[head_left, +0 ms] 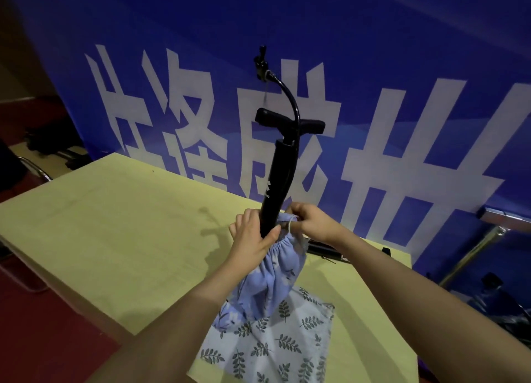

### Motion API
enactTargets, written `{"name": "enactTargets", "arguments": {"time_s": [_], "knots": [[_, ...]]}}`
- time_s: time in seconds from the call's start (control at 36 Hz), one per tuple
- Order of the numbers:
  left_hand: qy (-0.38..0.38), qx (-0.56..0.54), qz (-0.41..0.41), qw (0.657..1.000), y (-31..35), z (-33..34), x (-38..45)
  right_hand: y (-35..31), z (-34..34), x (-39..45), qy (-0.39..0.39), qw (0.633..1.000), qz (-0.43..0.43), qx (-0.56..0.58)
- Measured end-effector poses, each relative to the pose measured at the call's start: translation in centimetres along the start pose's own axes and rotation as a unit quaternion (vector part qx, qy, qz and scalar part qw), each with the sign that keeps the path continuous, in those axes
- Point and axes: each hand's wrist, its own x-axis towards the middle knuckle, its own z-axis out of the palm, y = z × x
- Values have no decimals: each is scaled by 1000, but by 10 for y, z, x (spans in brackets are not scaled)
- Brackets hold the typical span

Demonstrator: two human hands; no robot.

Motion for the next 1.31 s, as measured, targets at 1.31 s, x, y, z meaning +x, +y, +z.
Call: {"name": "enactTargets", "arguments": {"time_s": [1.31], "knots": [[52, -154, 35, 986, 29, 2, -14, 36, 51, -17, 168, 971, 78, -153]]}}
